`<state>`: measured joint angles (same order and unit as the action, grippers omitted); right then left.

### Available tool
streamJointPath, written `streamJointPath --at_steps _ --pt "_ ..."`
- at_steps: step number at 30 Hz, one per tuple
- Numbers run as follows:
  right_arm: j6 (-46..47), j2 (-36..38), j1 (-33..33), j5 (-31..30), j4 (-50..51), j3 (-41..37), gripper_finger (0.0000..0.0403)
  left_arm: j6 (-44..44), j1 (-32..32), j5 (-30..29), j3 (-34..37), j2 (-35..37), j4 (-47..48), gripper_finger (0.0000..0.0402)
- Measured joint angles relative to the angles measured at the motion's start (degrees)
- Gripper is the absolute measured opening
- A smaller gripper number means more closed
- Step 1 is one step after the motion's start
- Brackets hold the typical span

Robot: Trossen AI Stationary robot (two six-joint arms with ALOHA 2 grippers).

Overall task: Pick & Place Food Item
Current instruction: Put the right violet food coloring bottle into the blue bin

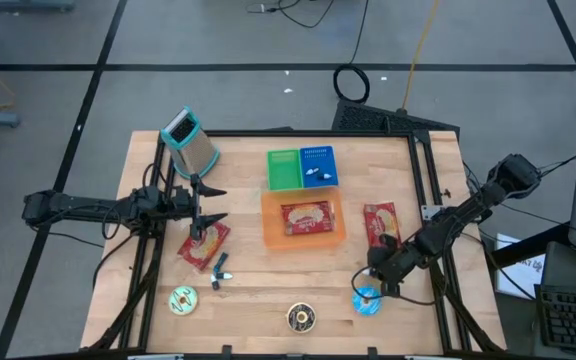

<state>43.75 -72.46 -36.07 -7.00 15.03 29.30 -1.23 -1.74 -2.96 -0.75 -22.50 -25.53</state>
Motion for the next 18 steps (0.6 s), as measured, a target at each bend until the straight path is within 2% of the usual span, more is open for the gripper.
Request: streamJointPath --at_steps 3,8,14,18 --pt "-1.2 0.0 0.6 -2.9 -2.6 0.0 0.0114 0.0 0.0 0.0 0.0 0.0 0.0 0.0306" --pt "-3.3 0.0 1.2 -3.3 -3.6 0.0 0.0114 0.0 0.0 0.0 0.0 0.0 0.0 0.0306" --pt "-4.7 0.0 1.2 1.3 -3.0 0.0 0.0114 0.0 0.0 0.0 0.0 0.0 0.0 0.0306" --pt "-5.5 0.0 1.2 1.1 -2.6 0.0 0.0114 0.0 0.0 0.0 0.0 0.0 0.0 0.0306"
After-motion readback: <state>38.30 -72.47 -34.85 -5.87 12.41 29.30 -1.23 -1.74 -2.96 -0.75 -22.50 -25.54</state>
